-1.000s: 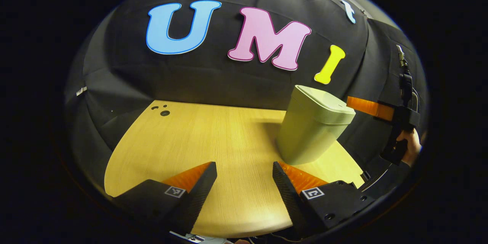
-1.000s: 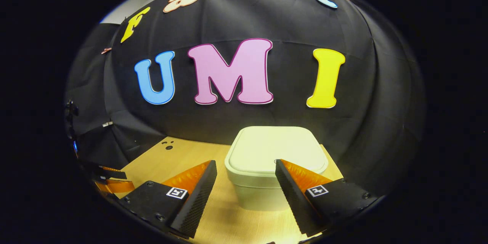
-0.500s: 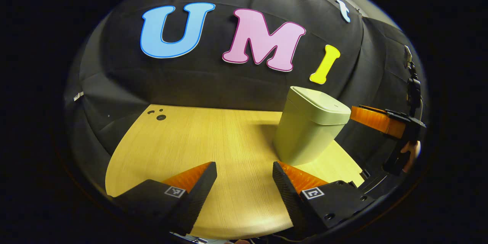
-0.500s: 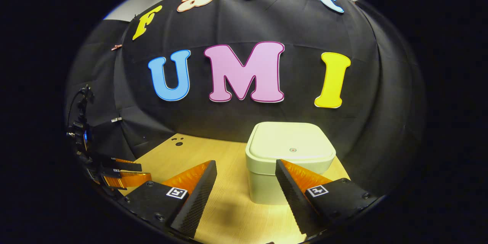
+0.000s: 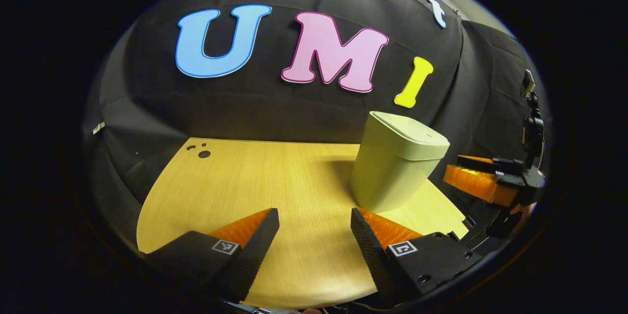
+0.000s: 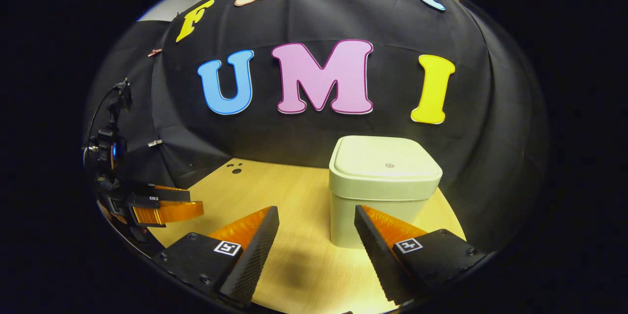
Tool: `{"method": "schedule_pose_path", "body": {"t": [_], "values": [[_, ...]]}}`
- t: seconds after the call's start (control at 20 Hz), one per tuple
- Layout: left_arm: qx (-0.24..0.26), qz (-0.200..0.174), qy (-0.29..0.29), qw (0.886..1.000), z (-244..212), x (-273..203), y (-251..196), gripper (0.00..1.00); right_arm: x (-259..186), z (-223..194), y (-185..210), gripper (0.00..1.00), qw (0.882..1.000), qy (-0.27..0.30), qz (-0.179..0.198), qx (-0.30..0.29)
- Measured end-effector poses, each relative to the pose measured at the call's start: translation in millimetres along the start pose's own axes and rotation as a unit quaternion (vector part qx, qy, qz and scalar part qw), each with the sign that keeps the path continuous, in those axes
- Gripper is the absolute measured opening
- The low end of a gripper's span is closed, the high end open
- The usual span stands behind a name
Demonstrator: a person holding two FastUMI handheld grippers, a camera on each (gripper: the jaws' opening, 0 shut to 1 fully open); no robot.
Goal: Press the lid of the desktop garbage bin to open it, pick up the crumpled paper on the desktop and throw it into the bin, then pick up the pop can on the desktop and drop it into the bin, and finally close the garbage bin lid.
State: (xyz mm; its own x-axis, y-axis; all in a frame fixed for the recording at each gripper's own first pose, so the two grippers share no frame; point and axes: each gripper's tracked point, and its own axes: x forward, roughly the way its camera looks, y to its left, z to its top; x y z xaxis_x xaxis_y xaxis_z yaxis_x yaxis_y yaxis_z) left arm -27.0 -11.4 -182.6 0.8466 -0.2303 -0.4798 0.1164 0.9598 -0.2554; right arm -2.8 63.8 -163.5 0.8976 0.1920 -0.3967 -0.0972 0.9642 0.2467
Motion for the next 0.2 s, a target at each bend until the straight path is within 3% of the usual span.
{"method": "schedule_pose_path", "body": {"t": [0.2], "values": [[0.004, -0.001, 0.003, 1.0, -1.4, 0.2, 0.4, 0.95, 1.1, -13.6, 0.6, 0.98, 1.0, 0.015, 0.001, 0.0]]}}
